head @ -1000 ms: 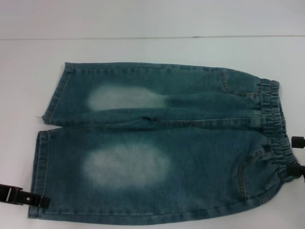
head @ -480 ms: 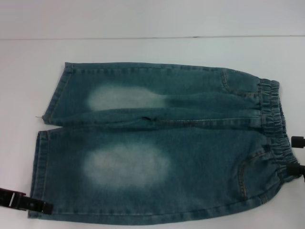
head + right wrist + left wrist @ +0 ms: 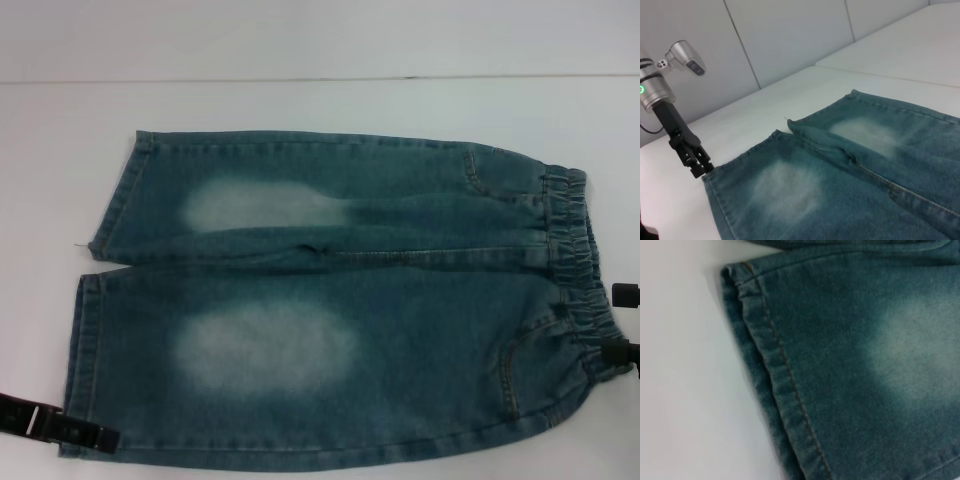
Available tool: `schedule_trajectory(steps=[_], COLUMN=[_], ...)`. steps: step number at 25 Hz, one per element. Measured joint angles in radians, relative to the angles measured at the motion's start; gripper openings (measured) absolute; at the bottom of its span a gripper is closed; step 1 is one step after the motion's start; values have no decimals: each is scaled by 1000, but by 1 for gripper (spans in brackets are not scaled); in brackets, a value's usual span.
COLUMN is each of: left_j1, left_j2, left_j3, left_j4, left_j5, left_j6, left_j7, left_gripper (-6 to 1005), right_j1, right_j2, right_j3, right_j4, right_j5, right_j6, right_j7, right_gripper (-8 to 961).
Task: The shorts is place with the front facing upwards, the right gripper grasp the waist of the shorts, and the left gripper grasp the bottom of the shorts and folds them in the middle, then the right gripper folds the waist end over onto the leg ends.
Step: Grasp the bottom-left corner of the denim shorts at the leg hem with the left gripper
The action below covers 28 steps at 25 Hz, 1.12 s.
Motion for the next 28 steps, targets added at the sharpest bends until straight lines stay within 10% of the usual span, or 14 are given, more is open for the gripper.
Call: schedule_trajectory(steps=[19,28], left_j1=[-26,-29], left_j2=[1,6], left_j3=[1,-1], left_j4=[-21,-22], left_j5=[-10,-17], left_j6=[10,2], left_j7=[14,33], left_gripper=[751,379], right_j1=[5,11], right_j2=[-1,-1], right_j3=[-13,-18], right_j4=[0,-7], right_j5=[0,0], right_j6=[21,19], right_j7=[13,24], right_gripper=[882,882])
